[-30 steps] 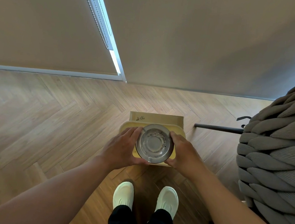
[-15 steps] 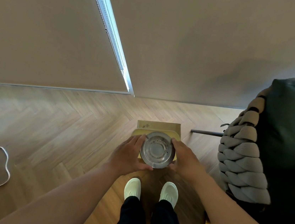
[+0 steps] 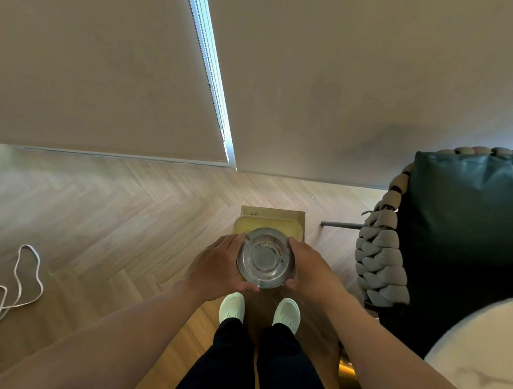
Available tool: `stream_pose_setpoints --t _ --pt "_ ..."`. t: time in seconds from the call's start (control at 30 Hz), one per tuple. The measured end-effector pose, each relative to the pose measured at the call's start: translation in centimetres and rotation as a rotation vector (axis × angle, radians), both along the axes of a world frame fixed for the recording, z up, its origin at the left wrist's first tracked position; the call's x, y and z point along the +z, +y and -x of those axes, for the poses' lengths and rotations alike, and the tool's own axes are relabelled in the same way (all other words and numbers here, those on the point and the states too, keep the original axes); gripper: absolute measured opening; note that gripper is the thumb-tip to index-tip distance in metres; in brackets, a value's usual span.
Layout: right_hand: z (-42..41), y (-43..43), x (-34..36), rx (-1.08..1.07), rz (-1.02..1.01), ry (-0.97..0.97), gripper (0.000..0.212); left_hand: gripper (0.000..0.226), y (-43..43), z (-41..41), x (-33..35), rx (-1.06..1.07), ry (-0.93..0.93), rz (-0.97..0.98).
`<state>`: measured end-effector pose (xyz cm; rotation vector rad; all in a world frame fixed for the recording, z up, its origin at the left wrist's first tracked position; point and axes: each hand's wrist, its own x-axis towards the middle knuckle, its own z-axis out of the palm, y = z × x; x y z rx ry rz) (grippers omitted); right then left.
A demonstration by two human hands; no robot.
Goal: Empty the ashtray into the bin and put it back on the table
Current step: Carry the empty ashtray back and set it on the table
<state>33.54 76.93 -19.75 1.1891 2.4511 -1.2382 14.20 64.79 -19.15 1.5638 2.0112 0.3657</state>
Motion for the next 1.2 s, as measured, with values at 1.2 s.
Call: stream_pose_setpoints --t 1.2 --pt "-11.4 -10.6 2.9 -0.467 -0.110 -0.043 0.070 0.099 0.6 -7.7 3.7 -0.449 -0.187 0.055"
